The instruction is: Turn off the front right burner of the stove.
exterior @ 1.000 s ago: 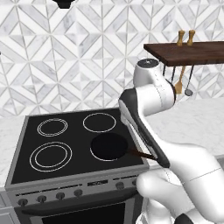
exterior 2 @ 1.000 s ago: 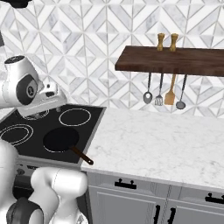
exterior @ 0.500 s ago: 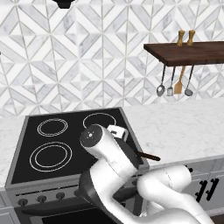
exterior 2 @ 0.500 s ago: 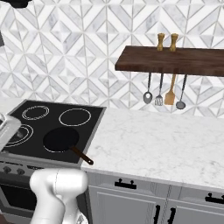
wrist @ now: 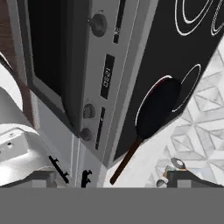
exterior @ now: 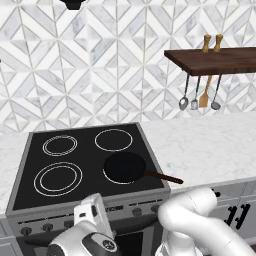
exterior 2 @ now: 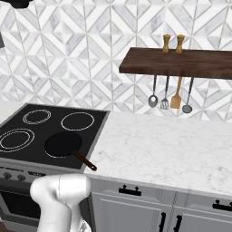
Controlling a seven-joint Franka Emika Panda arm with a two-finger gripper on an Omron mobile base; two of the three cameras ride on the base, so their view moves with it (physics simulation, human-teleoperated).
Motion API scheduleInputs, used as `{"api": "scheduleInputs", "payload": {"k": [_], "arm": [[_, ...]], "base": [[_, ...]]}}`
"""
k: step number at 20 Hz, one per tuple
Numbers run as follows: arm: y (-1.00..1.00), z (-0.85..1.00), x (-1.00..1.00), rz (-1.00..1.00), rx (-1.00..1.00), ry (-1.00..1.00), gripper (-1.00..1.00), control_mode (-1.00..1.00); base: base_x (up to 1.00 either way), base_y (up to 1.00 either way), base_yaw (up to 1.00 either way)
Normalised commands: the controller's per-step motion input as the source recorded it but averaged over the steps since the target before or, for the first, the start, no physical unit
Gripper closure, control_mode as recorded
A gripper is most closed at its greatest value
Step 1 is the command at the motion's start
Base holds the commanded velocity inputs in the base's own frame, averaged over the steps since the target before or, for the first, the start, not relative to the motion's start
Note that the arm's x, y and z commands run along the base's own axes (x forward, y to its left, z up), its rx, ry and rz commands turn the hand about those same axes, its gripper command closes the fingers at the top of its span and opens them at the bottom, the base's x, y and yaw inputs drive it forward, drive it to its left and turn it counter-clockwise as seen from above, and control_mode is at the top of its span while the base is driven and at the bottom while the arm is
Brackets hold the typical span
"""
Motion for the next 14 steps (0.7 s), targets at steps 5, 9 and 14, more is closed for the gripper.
{"api": "scheduleInputs", "payload": {"k": [5,9,14], "arm": [[0.07,-0.63,-0.01,0.24,-0.31,-0.02,-1.0,-1.0],[-0.28,-0.36,0.16,0.1,-0.08,-0.18,-1.0,-1.0],[-0.07,-0.36,0.19,0.02,-0.1,-0.19,-1.0,-1.0]], "base": [[0.0,0.0,0.0],[0.0,0.0,0.0],[0.0,0.0,0.0]]}}
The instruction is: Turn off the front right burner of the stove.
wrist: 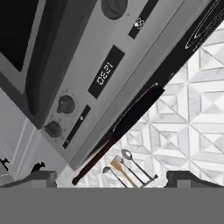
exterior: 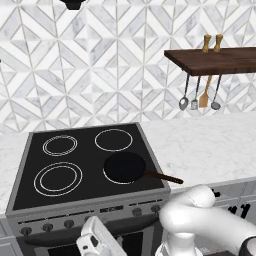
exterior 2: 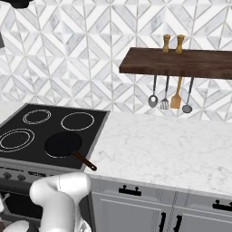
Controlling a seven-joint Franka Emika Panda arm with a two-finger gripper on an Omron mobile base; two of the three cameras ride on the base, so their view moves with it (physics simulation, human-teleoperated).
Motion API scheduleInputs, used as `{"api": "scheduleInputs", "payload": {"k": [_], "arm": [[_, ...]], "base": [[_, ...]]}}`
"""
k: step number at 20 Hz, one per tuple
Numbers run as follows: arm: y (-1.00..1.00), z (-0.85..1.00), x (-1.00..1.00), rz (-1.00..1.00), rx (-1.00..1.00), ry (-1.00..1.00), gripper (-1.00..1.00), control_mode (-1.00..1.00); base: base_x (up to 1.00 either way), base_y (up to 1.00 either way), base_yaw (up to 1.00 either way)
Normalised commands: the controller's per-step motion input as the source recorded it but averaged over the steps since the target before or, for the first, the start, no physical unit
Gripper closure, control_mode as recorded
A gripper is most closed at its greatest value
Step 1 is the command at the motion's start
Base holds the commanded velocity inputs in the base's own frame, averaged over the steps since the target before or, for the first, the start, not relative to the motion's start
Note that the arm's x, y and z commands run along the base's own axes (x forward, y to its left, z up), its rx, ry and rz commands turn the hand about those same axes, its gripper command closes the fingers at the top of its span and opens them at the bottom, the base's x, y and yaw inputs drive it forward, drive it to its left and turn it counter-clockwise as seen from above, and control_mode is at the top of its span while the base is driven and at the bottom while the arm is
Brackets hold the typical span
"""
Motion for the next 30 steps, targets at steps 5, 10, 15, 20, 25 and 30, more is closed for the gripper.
{"api": "scheduleInputs", "payload": {"k": [5,10,15,20,25,30], "arm": [[0.32,-0.36,0.25,0.0,-0.13,-0.02,-1.0,-1.0],[0.5,-0.19,0.26,0.0,-0.19,0.0,-1.0,-1.0],[0.31,-0.26,0.06,0.0,-0.22,-0.01,-1.0,-1.0],[0.04,-0.36,0.15,0.0,-0.17,-0.01,-1.0,-1.0],[0.07,-0.39,0.34,0.01,-0.17,0.0,-1.0,-1.0],[0.05,-0.19,0.32,0.01,-0.11,0.0,-1.0,-1.0]], "base": [[0.0,0.0,0.0],[0.0,0.0,0.0],[0.0,0.0,0.0],[0.0,0.0,0.0],[0.0,0.0,0.0],[0.0,0.0,0.0]]}}
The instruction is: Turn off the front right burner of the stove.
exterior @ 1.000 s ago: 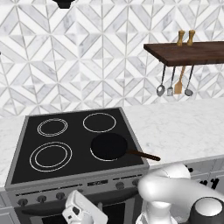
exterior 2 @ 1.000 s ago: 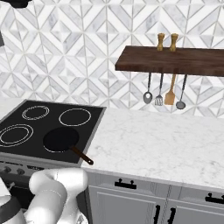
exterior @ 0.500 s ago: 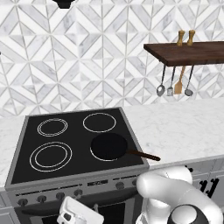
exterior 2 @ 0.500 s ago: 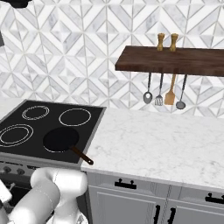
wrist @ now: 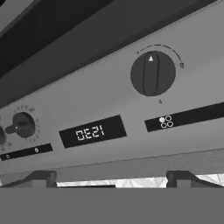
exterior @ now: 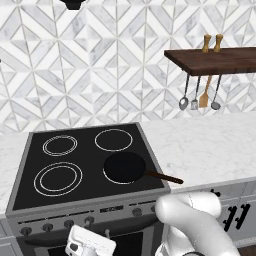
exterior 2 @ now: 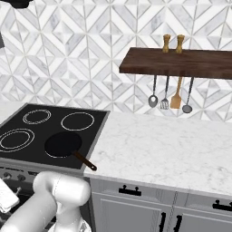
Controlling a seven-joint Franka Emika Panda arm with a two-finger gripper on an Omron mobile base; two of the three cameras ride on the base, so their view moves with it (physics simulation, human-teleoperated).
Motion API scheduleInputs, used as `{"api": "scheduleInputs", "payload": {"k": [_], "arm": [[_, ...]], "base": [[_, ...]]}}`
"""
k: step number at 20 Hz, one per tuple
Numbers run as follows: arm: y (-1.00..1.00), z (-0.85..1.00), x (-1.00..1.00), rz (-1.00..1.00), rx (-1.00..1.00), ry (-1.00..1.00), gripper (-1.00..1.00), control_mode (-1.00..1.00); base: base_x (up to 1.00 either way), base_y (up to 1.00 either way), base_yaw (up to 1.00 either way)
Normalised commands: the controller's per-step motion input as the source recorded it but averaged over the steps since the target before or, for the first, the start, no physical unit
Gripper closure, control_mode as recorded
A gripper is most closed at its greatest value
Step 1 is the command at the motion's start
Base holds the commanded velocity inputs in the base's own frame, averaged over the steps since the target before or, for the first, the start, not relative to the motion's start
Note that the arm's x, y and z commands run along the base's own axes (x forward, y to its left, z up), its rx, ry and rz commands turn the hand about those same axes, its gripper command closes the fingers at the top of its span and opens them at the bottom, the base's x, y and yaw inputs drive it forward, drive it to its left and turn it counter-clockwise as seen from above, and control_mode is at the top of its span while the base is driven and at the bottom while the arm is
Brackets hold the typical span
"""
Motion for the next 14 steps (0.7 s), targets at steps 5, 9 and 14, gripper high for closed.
{"api": "scheduleInputs", "payload": {"k": [5,9,14], "arm": [[0.11,-0.15,0.22,0.0,-0.06,-0.01,-1.0,-1.0],[0.22,-0.27,0.17,0.0,-0.07,0.0,-1.0,-1.0],[0.17,-0.35,0.22,0.0,-0.08,0.0,-1.0,-1.0]], "base": [[0.0,0.0,0.0],[0.0,0.0,0.0],[0.0,0.0,0.0]]}}
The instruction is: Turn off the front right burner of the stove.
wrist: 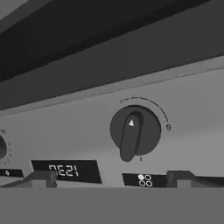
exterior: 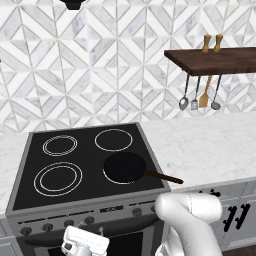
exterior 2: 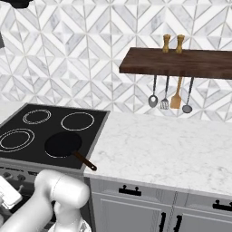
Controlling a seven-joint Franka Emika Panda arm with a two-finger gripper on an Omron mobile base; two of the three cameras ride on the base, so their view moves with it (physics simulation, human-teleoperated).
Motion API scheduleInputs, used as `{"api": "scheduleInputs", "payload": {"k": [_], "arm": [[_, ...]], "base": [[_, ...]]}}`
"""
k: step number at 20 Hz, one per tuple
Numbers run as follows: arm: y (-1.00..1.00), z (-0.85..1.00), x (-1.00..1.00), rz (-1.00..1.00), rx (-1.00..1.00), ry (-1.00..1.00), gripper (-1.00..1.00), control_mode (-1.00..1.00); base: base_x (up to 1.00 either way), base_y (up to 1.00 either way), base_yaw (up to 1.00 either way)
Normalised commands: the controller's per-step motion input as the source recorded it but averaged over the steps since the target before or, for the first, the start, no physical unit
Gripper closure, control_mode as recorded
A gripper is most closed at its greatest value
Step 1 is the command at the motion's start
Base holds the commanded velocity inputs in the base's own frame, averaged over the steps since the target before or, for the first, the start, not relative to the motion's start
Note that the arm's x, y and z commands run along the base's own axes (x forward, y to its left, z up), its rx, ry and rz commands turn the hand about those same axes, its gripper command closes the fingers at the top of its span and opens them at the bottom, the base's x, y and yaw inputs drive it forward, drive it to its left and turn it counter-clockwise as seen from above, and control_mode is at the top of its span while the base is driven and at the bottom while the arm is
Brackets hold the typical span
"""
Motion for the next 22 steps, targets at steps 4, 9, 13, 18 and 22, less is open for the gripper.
{"api": "scheduleInputs", "payload": {"k": [4,9,13,18,22], "arm": [[0.02,-0.22,0.18,0.0,-0.03,0.0,-1.0,-1.0],[0.0,-0.32,0.14,0.0,-0.03,0.0,-1.0,-1.0],[0.07,-0.2,0.23,0.0,-0.01,0.01,-1.0,-1.0],[0.22,-0.11,0.23,0.0,-0.02,0.06,-1.0,-1.0],[0.21,0.0,0.23,0.0,-0.01,0.02,-1.0,-1.0]], "base": [[0.0,0.0,0.0],[0.0,0.0,0.0],[0.0,0.0,0.0],[0.0,0.0,0.0],[0.0,0.0,0.0]]}}
